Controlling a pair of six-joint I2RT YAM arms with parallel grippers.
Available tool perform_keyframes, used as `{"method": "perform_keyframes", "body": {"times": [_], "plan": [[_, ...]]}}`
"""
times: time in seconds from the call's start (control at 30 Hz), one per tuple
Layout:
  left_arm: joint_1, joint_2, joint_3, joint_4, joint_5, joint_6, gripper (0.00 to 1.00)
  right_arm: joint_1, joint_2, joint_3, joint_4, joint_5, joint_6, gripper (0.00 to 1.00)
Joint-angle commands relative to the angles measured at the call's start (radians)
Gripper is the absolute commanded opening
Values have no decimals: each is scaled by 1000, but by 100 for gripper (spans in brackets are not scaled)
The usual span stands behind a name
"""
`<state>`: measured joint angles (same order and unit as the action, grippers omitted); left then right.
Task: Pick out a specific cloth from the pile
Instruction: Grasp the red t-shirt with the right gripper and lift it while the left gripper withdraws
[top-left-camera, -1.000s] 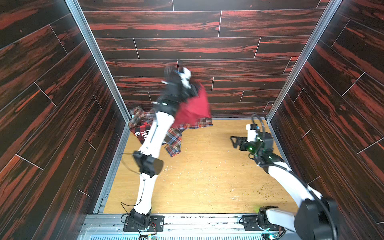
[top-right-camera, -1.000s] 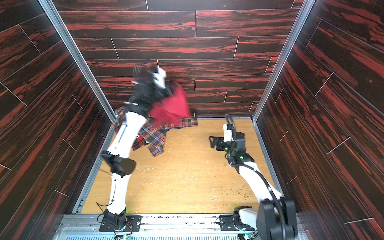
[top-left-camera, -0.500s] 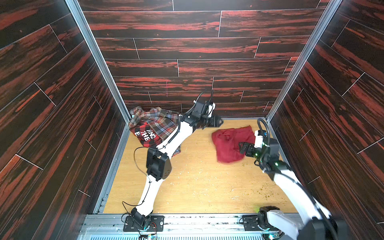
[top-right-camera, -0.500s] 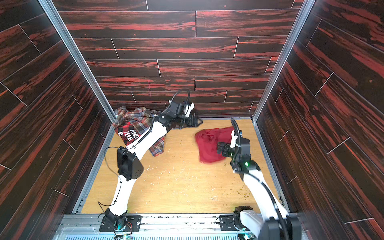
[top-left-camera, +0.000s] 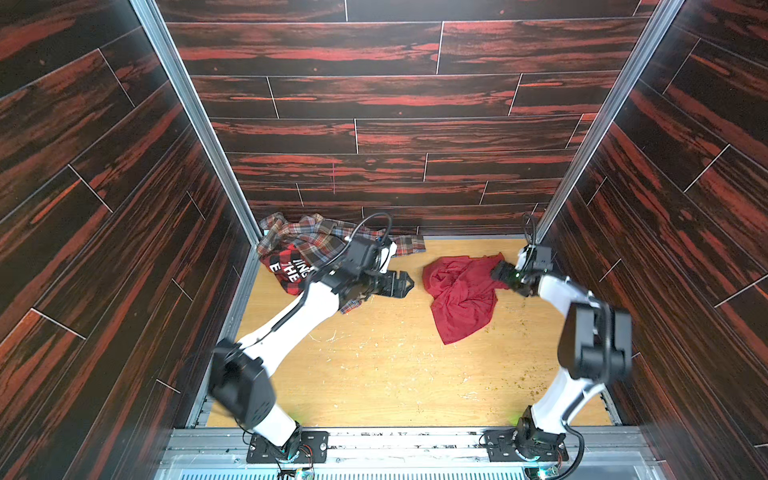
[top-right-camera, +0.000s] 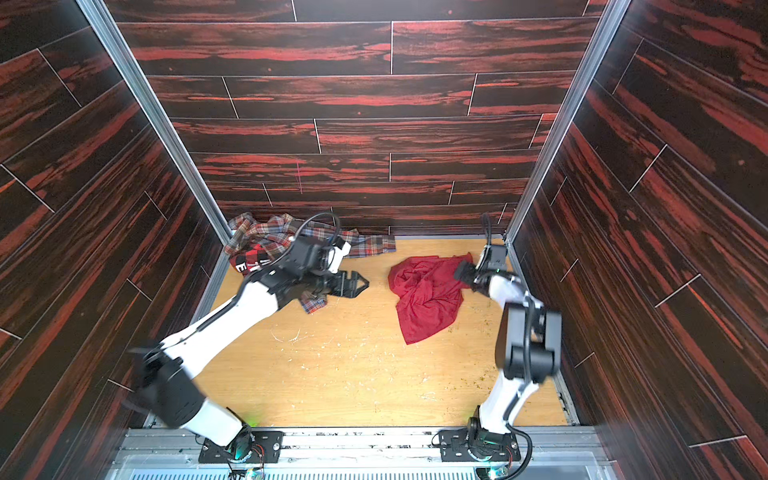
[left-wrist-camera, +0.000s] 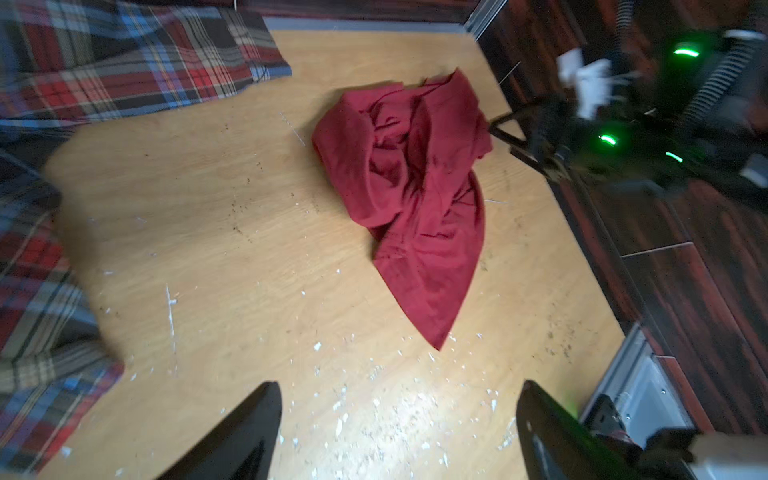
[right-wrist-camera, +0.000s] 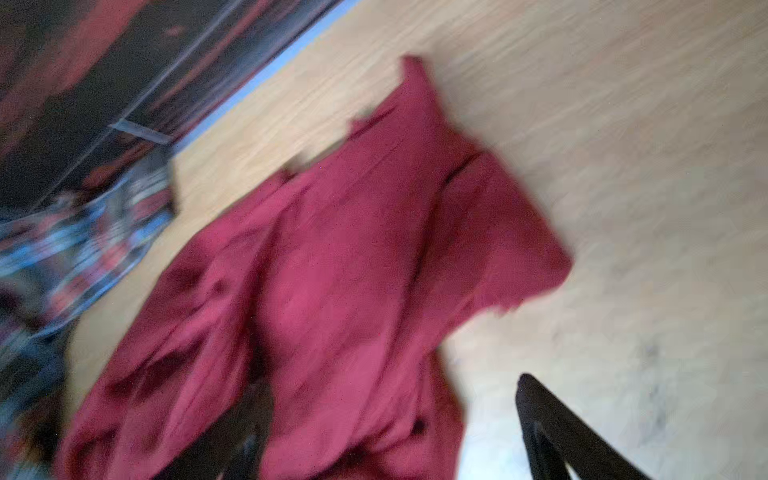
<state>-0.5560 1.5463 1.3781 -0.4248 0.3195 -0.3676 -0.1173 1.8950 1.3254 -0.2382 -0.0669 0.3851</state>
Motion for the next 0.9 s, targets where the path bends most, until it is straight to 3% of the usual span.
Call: {"method": "perform_keyframes", "body": {"times": [0.0,0.2,0.3,0.37,0.43,0.47,0.5,0.7,0.87], "plan": [[-1,-23,-48,58,-31,-13,99,8,121,107,-107,12,3,90],[-2,-23,-60,132,-36,-26,99,8,253,248,-172,-21,-6,83],[-5,-28,-68,159,-46,-32,99,8,295,297,-206,-27,-22,70],[-4,-31,-73,168,-53,-38,99,8,313,315,-219,-41,-31,54],[-4,-34,-77,176,-58,-44,99,8,302,314,-204,-67,-32,28],[-4,-34,-79,180,-62,-46,99,7,282,303,-183,-82,-26,10],[-4,-32,-81,184,-66,-48,99,7,255,293,-160,-95,-20,0],[-5,-27,-81,208,-72,-59,99,8,60,317,-79,-223,-41,0],[-5,-26,-87,228,-76,-65,99,5,-63,540,-114,-246,-35,0]]}}
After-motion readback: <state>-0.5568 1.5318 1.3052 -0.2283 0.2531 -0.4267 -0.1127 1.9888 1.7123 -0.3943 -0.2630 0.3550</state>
